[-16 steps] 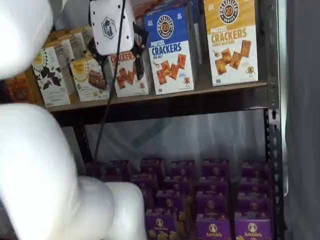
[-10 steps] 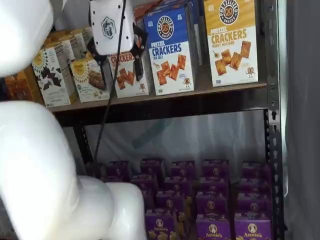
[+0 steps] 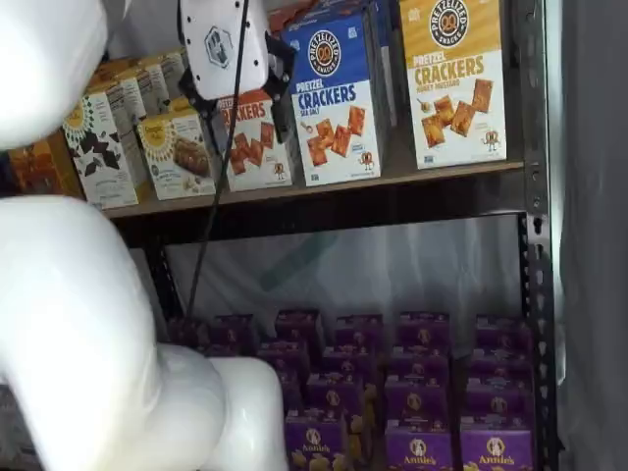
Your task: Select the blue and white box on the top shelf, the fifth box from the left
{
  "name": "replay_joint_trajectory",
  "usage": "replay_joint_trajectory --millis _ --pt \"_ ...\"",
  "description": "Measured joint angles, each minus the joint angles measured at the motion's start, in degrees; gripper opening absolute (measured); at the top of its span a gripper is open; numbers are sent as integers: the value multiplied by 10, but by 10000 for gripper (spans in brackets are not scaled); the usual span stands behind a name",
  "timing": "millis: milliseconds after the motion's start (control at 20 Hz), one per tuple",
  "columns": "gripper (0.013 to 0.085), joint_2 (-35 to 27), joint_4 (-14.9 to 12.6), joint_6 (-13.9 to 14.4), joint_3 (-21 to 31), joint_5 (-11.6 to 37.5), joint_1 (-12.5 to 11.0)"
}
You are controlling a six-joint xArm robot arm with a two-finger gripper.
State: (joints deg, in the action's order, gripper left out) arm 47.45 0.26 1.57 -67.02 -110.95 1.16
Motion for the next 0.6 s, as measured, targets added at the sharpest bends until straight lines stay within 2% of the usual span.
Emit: replay_joint_trajectory --millis 400,600 --pt "850 -55 8 -27 -52 46 -30" --pt "850 -85 4 -33 -82 53 -36"
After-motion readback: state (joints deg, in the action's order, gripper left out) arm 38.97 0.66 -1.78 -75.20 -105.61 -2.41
